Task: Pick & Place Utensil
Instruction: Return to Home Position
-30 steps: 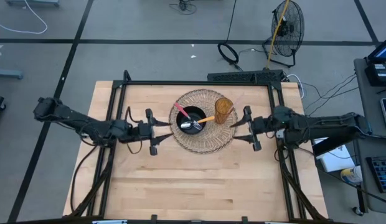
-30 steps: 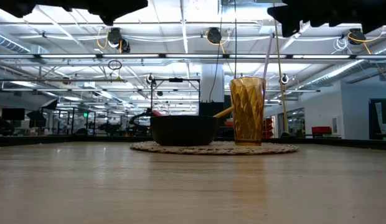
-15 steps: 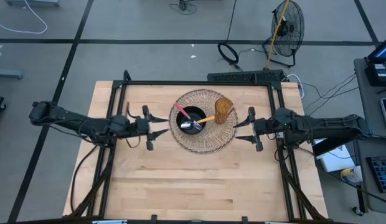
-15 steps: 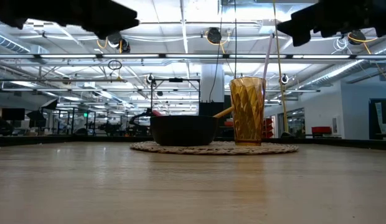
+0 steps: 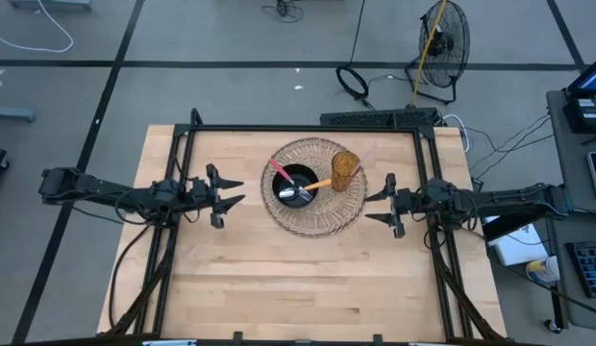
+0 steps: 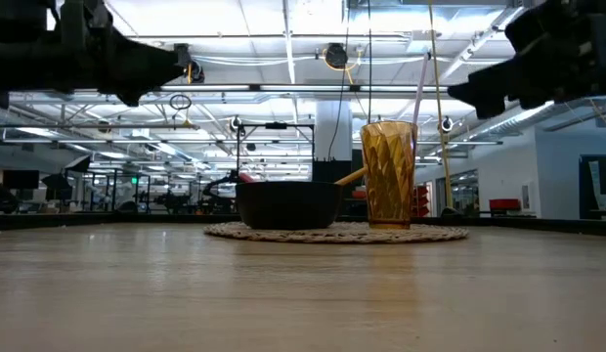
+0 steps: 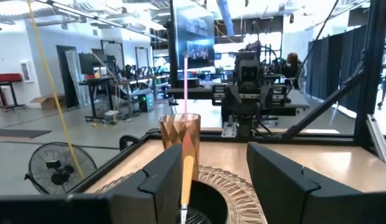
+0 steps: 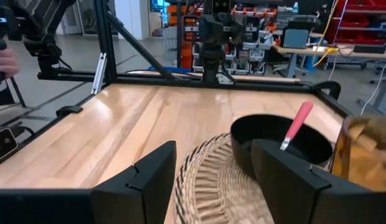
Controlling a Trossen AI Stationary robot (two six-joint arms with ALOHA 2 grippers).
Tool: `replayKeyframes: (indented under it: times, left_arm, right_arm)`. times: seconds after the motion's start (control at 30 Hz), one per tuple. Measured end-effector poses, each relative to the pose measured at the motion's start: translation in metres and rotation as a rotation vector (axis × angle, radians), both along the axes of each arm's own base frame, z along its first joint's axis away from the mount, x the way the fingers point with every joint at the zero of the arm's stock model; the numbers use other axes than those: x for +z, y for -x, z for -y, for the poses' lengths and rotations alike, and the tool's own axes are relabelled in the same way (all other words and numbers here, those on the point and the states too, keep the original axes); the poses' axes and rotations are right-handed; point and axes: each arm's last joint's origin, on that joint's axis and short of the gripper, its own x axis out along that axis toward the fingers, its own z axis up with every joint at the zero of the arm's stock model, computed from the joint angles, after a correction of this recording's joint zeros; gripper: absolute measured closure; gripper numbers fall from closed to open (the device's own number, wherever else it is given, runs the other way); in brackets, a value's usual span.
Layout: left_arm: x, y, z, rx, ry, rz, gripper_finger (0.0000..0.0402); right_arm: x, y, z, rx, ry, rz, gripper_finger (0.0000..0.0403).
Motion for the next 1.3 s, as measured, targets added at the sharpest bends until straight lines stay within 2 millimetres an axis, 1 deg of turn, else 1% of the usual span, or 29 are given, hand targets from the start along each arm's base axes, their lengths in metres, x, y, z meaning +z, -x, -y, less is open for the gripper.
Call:
replayKeyframes:
  times: [0.13, 0.27, 0.53, 0.7, 0.83, 1.3]
  left_arm:
    - [-0.008, 0.003, 0.000, -0.003, 0.003, -0.018, 0.0215]
    - [-0.010, 0.003, 0.000, -0.003, 0.005, -0.032, 0.0215]
    - [-0.011, 0.005, 0.000, 0.004, -0.005, -0.057, 0.0215]
    - [-0.011, 0.010, 0.000, 0.007, -0.006, -0.067, 0.0215]
    - [-0.009, 0.014, 0.000, 0.008, -0.013, -0.063, 0.0215]
    - [-0.013, 0.027, -0.001, -0.003, -0.007, -0.111, 0.0215]
  right_arm:
    - [-0.014, 0.003, 0.000, -0.001, -0.010, 0.005, 0.0195]
    - [-0.022, 0.007, 0.000, -0.001, -0.011, 0.011, 0.0195]
    - [-0.016, 0.015, -0.001, 0.003, -0.023, 0.066, 0.0195]
    - [-0.021, 0.019, -0.001, 0.002, -0.035, 0.020, 0.0195]
    - [-0.019, 0.022, -0.001, 0.003, -0.030, 0.040, 0.0195]
    - [-0.015, 0.031, -0.001, 0.004, 0.000, 0.094, 0.0195]
